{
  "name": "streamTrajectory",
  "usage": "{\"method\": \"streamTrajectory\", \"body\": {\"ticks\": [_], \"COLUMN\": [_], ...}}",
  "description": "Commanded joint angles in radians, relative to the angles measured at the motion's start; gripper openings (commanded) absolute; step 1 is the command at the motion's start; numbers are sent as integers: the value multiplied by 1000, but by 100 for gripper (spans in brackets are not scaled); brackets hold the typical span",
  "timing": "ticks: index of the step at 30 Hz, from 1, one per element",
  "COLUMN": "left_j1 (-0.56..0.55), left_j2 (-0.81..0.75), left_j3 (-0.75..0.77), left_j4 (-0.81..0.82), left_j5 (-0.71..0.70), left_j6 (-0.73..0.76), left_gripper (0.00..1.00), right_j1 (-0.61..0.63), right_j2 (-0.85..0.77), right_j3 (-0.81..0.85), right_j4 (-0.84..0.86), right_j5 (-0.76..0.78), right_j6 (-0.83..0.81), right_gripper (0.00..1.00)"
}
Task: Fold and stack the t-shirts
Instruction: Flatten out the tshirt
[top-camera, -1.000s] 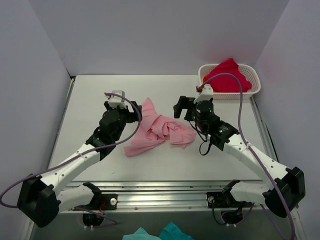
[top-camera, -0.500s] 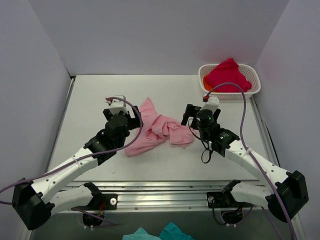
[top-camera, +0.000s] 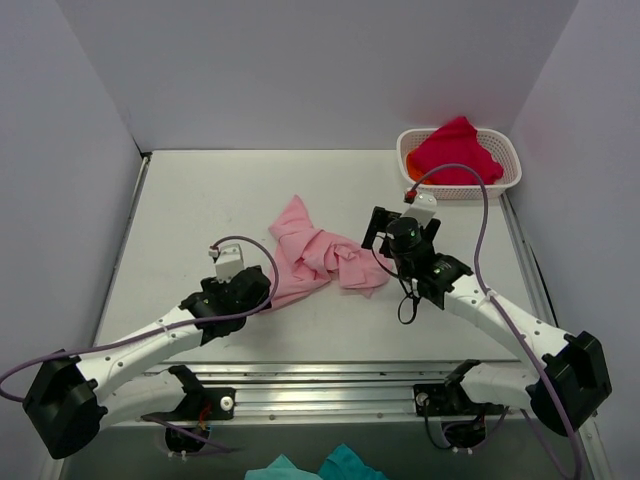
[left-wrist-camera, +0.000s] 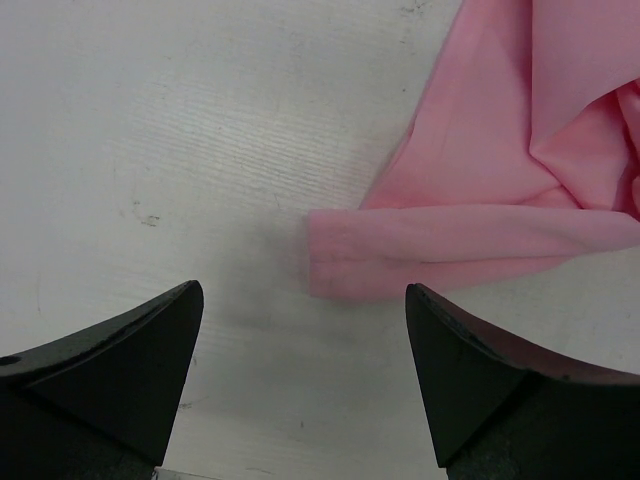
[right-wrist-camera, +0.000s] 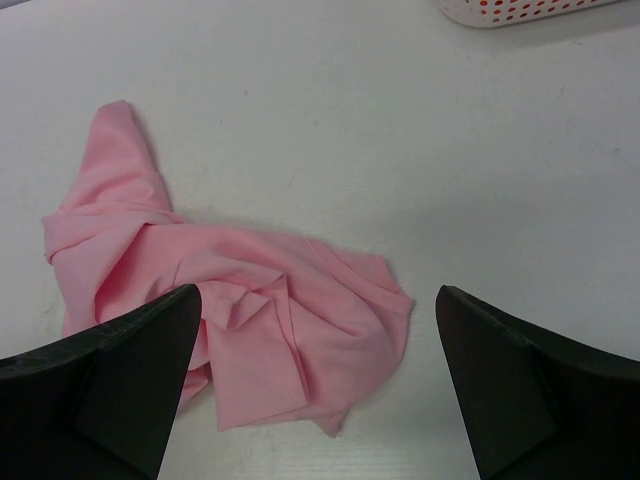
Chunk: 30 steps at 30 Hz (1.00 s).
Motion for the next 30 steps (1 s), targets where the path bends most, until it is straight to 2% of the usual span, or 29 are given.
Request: {"method": "streamTrajectory", "body": {"ticks": [1, 8, 22, 25, 28, 29, 30], "left_j1": [1, 15, 71, 78, 85, 88, 91], "left_j2": [-24, 0, 110, 120, 130, 141, 147], "left_j3": [-7, -89, -84, -92, -97, -95, -95], "left_j4": [-7, 189, 292, 315, 333, 338, 342], "left_j5": [2, 88, 118, 121, 126, 128, 132], "left_j6": [-79, -91, -58, -55, -52, -49, -46], "left_gripper": [91, 91, 89, 82, 63, 55, 33], "right_j1": [-3, -5, -10, -11, -13, -14, -13], "right_j2": [26, 49, 86, 95, 98, 101, 104], "right_j3": [18, 25, 21, 22, 19, 19, 19], "right_j4": [-3, -14, -9, -9, -6, -6, -6], "right_j5": [56, 91, 114, 114, 116, 114, 114], "right_j6": [18, 18, 21, 19, 21, 21, 21], "right_gripper": [100, 100, 100, 100, 100, 100, 100]}}
